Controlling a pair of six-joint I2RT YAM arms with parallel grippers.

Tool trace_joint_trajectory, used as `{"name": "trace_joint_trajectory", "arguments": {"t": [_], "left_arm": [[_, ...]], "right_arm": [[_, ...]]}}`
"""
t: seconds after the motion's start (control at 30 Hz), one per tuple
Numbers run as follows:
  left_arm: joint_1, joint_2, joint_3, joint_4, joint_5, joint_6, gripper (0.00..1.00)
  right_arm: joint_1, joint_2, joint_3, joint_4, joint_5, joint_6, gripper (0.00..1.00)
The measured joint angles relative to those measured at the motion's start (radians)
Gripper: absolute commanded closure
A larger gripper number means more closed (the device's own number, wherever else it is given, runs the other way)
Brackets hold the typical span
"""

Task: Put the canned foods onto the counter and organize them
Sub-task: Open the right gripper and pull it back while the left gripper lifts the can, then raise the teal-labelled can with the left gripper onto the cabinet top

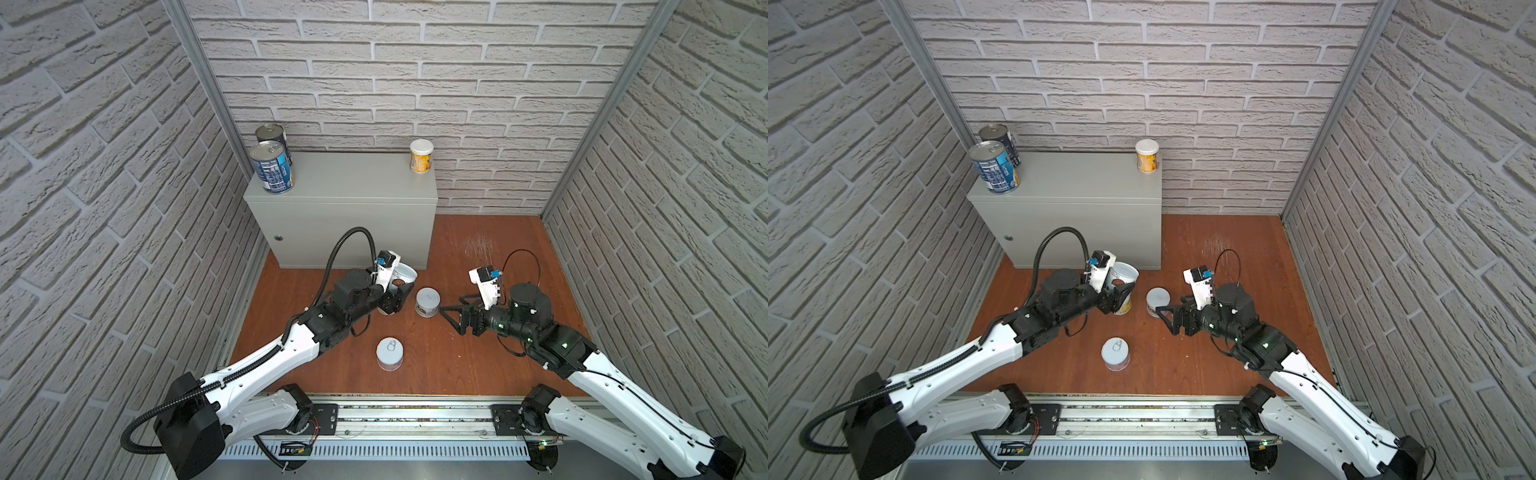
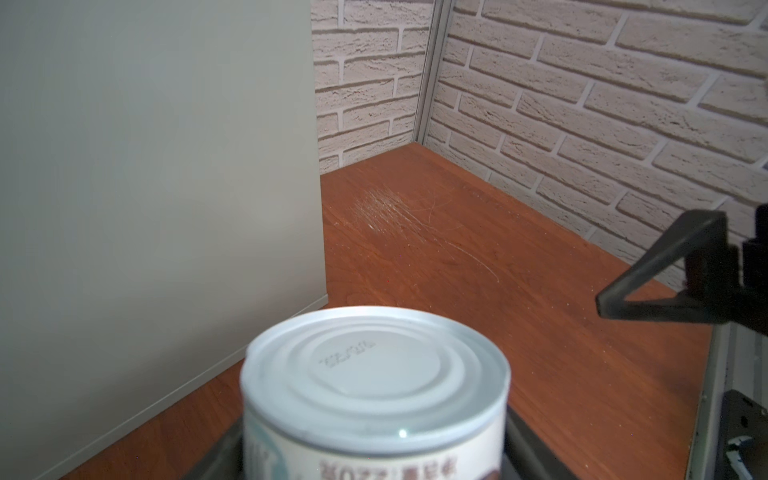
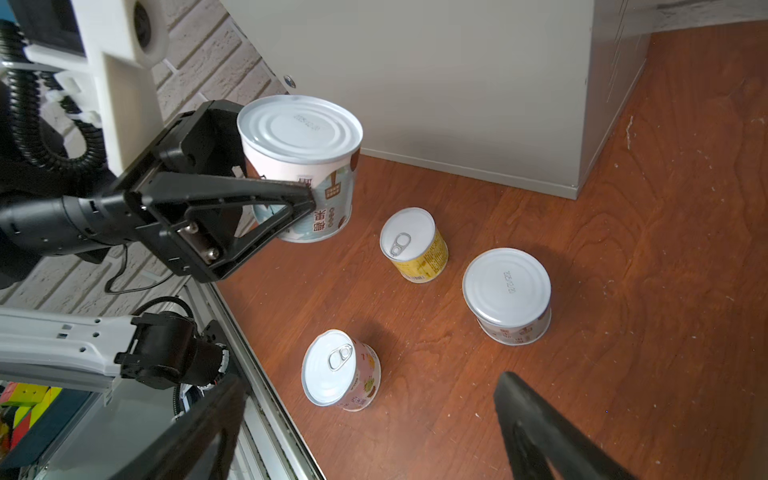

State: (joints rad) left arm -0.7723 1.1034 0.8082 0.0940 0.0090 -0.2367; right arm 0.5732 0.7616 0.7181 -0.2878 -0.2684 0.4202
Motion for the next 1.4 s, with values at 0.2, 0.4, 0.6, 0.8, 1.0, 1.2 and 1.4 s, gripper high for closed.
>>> {"name": "trace_joint_trajectory", "arguments": {"t": [0.2,0.4,0.6,0.8,1.0,1.2,1.4], "left_arm": [[0.010,0.045,0.157,-0.028,-0.013,0.000,0.44],[0.038,0.098,0.310,-0.068,-0.071,0.027,0.44],[0.105,0.146,0.466,-0.103,-0.161,0.046,0.44],[0.159,0.181,0.565,-0.103,-0.293,0.105,0.44],[0.220,0.264,0.682,-0.112,-0.349,0.169,0.44],[0.296,0.340,0.791,-0.147,-0.359,0.213,0.44],[0.356,0.404,0.883,-0.178,-0.343,0.217,0.44]], "right_arm": [[0.000,-0.033,0.006,0.002,0.014,-0.053,0.01],[0.000,-0.097,-0.063,0.052,0.013,-0.054,0.03],[0.000,-0.124,-0.122,0.087,0.009,-0.042,0.03],[0.000,-0.138,-0.124,0.116,0.005,-0.043,0.03],[0.000,-0.145,-0.140,0.122,0.001,-0.054,0.03],[0.000,-0.164,-0.175,0.118,0.002,-0.058,0.03],[0.000,-0.194,-0.187,0.119,0.003,-0.058,0.03]]}}
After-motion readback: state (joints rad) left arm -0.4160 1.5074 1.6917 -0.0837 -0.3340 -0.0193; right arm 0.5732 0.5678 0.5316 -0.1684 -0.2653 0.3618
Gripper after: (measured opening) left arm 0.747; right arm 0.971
